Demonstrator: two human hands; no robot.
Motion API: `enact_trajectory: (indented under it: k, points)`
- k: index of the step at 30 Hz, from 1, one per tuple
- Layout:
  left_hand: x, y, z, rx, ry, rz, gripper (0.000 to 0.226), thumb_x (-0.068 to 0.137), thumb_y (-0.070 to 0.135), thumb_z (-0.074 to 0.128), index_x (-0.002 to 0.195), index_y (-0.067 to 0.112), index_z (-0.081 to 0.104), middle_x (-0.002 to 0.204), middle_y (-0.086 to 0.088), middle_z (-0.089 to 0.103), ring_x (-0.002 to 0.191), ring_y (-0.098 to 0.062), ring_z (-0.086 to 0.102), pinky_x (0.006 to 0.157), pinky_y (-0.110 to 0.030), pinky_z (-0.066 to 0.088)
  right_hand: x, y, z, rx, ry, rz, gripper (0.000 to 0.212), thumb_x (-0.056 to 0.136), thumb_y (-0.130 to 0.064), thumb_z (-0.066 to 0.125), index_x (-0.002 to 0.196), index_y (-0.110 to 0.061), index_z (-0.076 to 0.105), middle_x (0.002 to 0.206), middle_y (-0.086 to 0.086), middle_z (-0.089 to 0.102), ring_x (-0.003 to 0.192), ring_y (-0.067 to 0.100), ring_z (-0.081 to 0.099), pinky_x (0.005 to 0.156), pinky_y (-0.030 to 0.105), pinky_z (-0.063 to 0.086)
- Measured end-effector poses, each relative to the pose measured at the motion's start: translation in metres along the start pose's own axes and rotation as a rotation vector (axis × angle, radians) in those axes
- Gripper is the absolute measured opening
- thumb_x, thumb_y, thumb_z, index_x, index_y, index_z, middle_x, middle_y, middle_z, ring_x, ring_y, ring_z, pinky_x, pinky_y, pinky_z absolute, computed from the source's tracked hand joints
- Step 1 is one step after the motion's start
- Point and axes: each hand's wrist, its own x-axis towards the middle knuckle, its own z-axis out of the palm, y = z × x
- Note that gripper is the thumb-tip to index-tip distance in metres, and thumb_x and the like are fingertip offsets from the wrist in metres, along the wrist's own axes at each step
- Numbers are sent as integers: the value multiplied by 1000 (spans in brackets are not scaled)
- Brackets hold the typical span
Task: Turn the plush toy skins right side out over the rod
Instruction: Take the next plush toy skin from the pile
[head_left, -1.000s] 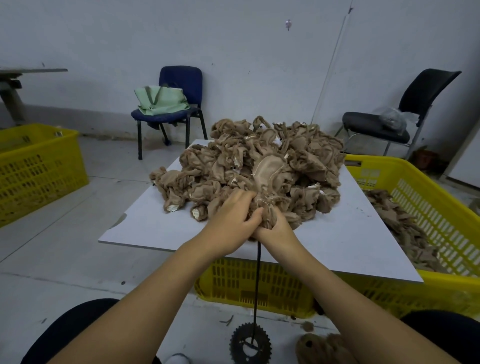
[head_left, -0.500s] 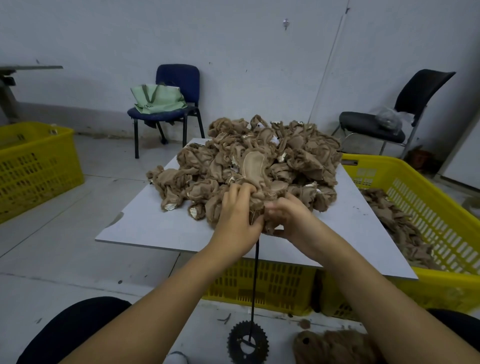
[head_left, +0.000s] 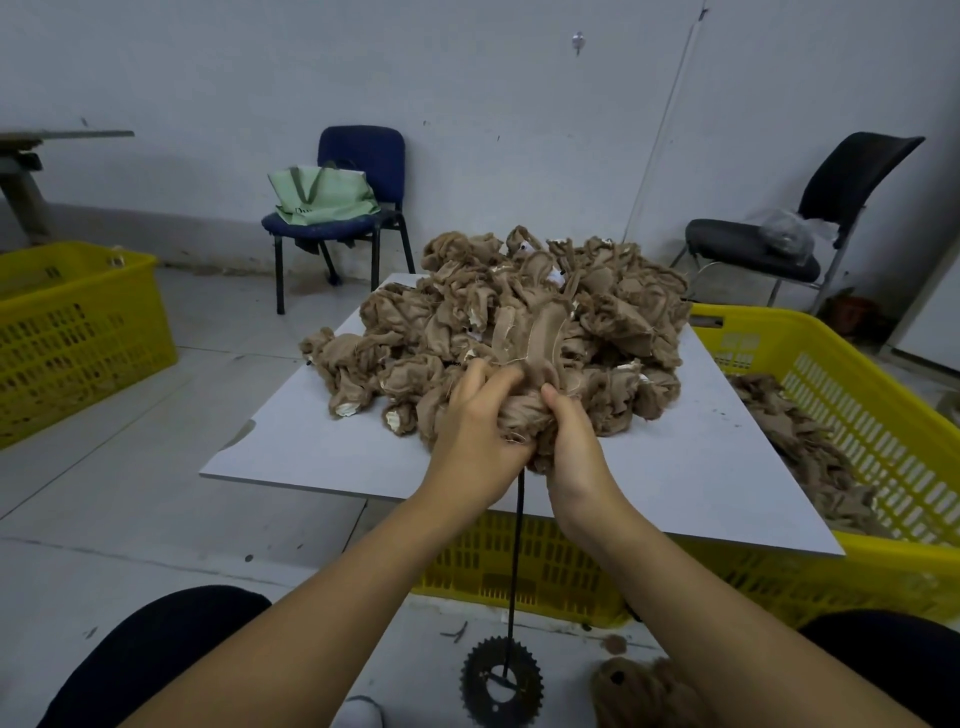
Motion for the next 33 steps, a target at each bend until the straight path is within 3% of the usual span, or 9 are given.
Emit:
enact_trajectory:
  k: [6,8,11,17,21,24,27,30,33]
  points:
    - [-3,0,0,6,41,-46,46,75,7,80,116,12,61,107,3,48,94,-14,56,77,-35,56,-2,2,2,86,45,-3,34,104,-32,45,125,-11,63,114,14,71,82,13,74,52,23,53]
    - [-4,-1,0,12,55,-76,52,74,12,82,120,15,56,109,4,49,96,-9,53,79,-28,54,-1,4,2,80,53,-13,33,104,-33,46,123,-12,64,115,12,72,88,15,74,57,26,55]
    - [-1,-3,-2,-75,-9,-188,60,75,13,81,126,24,51,114,7,58,102,-7,59,81,-25,55,1,5,1,100,68,-4,31,104,-34,47,124,-18,65,116,5,73,105,19,70,81,41,59]
    - [1,-6,-3,-16,-79,-213,50,69,7,78,103,24,46,96,6,55,84,-14,60,62,-31,52,2,6,1,180,65,37,33,105,-32,45,126,-17,64,114,1,75,103,13,71,80,29,54]
    - [5,-10,-4,248,15,-101,55,63,17,82,106,21,47,112,2,34,108,-22,41,85,-44,48,3,6,-2,215,70,63,34,103,-26,41,110,-11,71,106,6,76,97,15,72,75,27,56]
    - [5,-9,-3,218,42,-81,65,63,18,84,115,21,46,119,2,32,115,-22,40,93,-46,47,3,6,-4,213,80,87,36,99,-21,39,94,-10,73,98,7,75,84,18,69,71,30,52]
    - [2,-10,1,148,65,-104,65,62,11,84,105,28,38,110,8,33,101,-14,42,79,-32,46,4,3,-6,202,105,93,35,97,-18,38,98,-8,71,101,12,73,88,21,66,76,36,48]
    - [-1,-10,2,137,38,-119,58,62,6,81,91,28,36,99,8,34,87,-11,39,63,-21,34,4,-1,-7,234,129,103,36,97,-14,36,106,-4,69,109,14,72,96,23,67,80,34,53]
    - [-5,-8,3,135,52,-76,53,65,1,79,93,24,41,103,7,37,91,-13,43,64,-19,36,3,-2,-7,279,142,133,39,98,-13,33,113,0,66,119,20,69,109,29,65,95,42,52]
